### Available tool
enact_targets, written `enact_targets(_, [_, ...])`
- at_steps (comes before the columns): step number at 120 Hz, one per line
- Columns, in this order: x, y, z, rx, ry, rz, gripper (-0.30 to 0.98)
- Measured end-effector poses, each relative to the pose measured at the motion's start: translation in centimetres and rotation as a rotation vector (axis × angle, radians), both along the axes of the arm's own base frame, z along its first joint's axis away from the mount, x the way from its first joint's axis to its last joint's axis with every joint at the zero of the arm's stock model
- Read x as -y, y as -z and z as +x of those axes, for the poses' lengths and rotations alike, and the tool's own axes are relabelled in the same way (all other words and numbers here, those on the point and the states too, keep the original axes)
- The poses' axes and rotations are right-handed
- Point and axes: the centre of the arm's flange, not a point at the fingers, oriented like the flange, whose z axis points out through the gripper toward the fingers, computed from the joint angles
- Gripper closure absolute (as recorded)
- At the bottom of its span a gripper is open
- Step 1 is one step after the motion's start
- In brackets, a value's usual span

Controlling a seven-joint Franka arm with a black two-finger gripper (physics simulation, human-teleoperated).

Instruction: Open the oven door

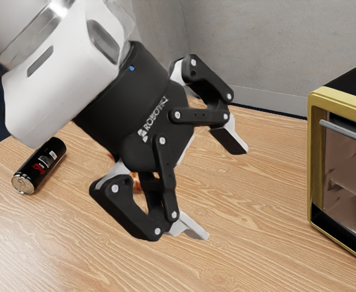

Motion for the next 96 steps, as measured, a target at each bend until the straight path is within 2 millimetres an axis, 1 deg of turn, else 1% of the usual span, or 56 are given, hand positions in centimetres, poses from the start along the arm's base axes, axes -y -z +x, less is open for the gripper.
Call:
enact_targets(4, [0.9,0.4,0.4,0.017,0.055,0.004,0.00])
enact_targets(14, [2.4,1.3,1.5,0.065,0.156,0.016,0.00])
enact_targets(27, [5.0,3.2,3.0,0.120,0.266,0.078,0.00])
enact_targets(31, [5.6,3.5,3.4,0.141,0.285,0.105,0.00])
enact_targets(51, [5.0,4.5,6.3,0.244,0.242,0.270,0.00])
enact_targets(60, [5.0,4.9,8.2,0.256,0.224,0.289,0.00])
enact_targets(73, [5.0,6.5,10.4,0.243,0.207,0.311,0.00])
enact_targets(83, [5.1,7.8,11.7,0.227,0.200,0.324,0.00])
enact_targets(96, [4.5,8.0,12.3,0.229,0.178,0.334,0.00])
